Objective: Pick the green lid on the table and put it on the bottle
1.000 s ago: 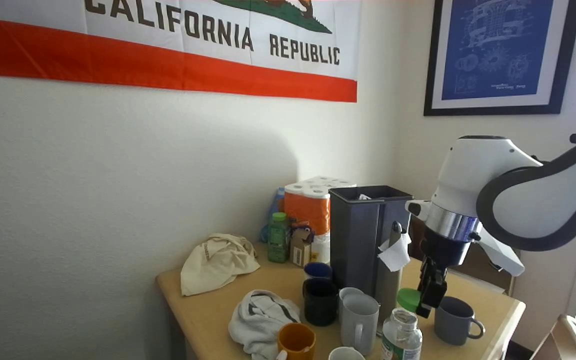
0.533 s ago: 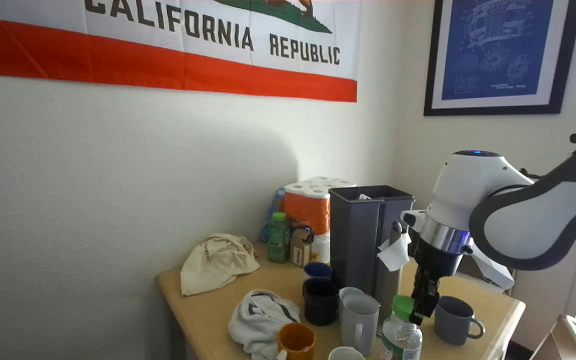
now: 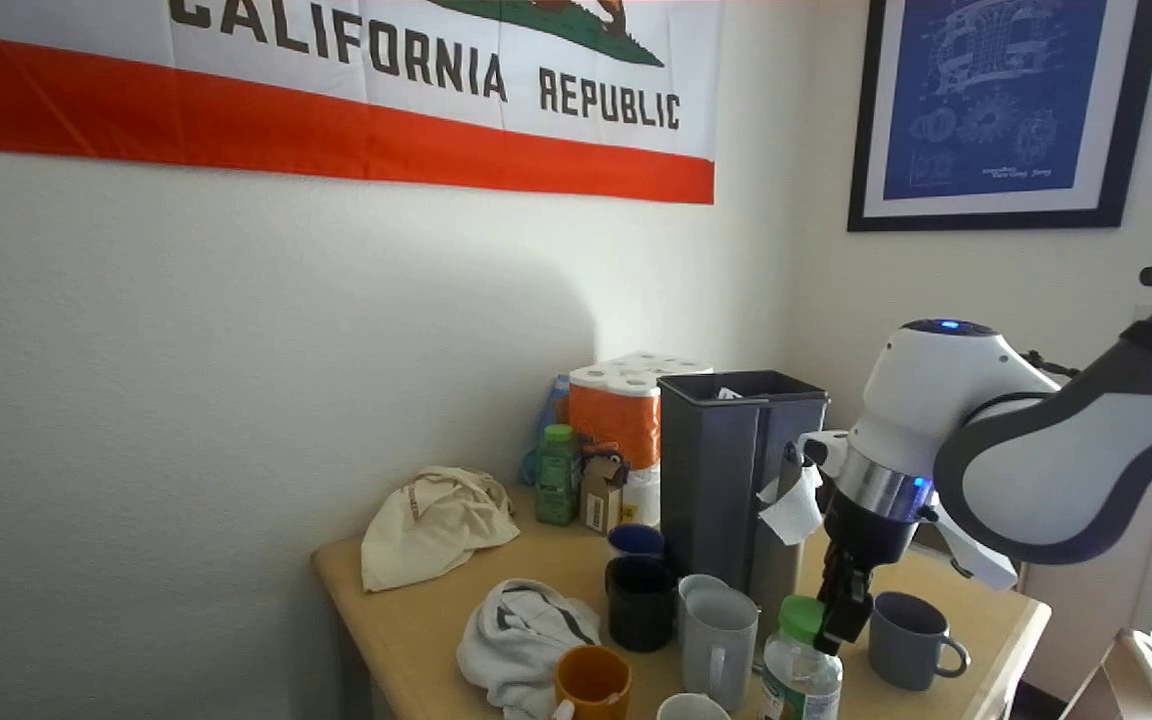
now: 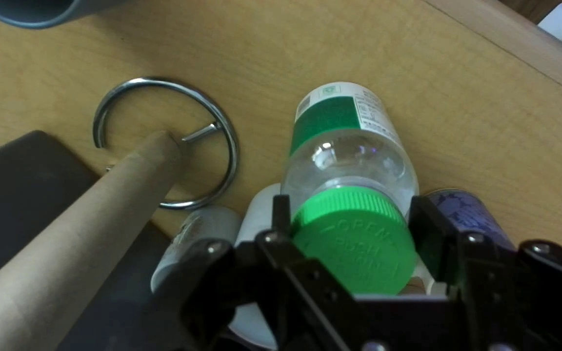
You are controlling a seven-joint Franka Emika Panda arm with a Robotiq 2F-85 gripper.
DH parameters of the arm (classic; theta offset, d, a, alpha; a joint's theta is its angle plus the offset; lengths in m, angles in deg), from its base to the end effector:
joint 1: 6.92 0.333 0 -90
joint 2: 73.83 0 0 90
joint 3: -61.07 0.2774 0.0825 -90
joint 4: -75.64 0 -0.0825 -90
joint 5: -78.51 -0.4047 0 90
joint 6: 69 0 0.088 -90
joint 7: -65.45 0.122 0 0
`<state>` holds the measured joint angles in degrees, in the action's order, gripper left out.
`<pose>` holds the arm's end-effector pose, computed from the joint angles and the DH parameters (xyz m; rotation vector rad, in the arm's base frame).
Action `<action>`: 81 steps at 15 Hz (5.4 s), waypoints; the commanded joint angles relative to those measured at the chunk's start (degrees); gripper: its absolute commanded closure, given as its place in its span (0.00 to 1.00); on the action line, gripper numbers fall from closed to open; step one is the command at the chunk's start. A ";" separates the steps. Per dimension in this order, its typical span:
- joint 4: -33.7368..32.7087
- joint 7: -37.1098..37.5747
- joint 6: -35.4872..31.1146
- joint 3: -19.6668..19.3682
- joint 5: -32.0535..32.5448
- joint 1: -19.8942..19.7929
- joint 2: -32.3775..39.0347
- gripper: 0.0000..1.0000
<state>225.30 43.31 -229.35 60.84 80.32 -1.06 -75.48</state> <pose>0.4685 0.0475 0.2127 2.9791 0.7818 0.3264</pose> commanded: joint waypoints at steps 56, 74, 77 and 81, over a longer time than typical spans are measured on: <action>-5.74 8.08 14.66 2.81 5.67 -1.11 2.62 0.02; -8.27 -0.97 29.23 2.62 -5.49 -0.84 -5.62 0.00; -11.56 -1.89 37.06 2.37 -5.22 -0.27 -9.91 0.00; -18.12 -3.26 45.90 2.10 -4.09 0.80 -16.24 0.00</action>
<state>211.06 42.01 -189.56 63.03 75.62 -0.82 -86.98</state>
